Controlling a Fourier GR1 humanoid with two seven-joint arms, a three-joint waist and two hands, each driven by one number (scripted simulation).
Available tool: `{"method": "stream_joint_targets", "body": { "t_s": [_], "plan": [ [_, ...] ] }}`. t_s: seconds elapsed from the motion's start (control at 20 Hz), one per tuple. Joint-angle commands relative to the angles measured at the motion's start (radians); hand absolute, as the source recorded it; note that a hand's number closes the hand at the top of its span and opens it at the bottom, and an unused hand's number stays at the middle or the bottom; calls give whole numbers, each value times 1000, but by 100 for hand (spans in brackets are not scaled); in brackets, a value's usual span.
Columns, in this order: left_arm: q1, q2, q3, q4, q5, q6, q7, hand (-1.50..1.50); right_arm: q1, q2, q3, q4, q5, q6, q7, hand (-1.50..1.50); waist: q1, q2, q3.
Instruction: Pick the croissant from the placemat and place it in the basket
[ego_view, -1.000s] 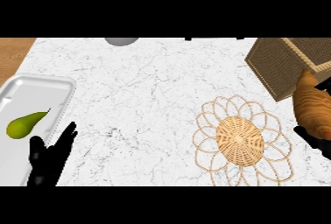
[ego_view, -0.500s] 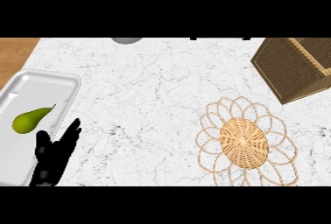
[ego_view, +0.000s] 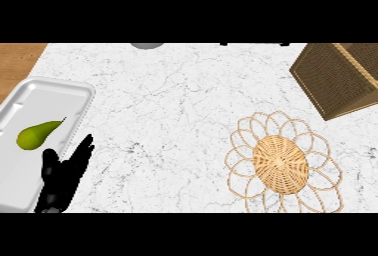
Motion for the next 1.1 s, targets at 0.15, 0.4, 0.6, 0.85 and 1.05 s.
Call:
{"method": "stream_joint_targets", "body": {
  "t_s": [0.15,0.4,0.6,0.85,1.05],
  "plan": [
    [-15,2,25,108,9,-36,-2,0,-81,-8,17,311,39,-52,-178,150,-1,8,-7],
    [-35,-23,22,144,-4,-20,-14,0,-97,21,-40,489,-4,-84,-259,150,-2,11,-6],
    [19,-25,10,69,-14,-19,-9,0,-89,-24,-39,624,17,-78,-394,150,2,9,-5],
    [40,-6,38,92,18,-66,-34,0,-141,2,-25,757,53,-156,-452,150,15,13,-6],
    [0,-2,27,75,-1,-54,0,0,-87,-104,54,791,214,-273,-513,150,23,23,-4]
  ]
}}
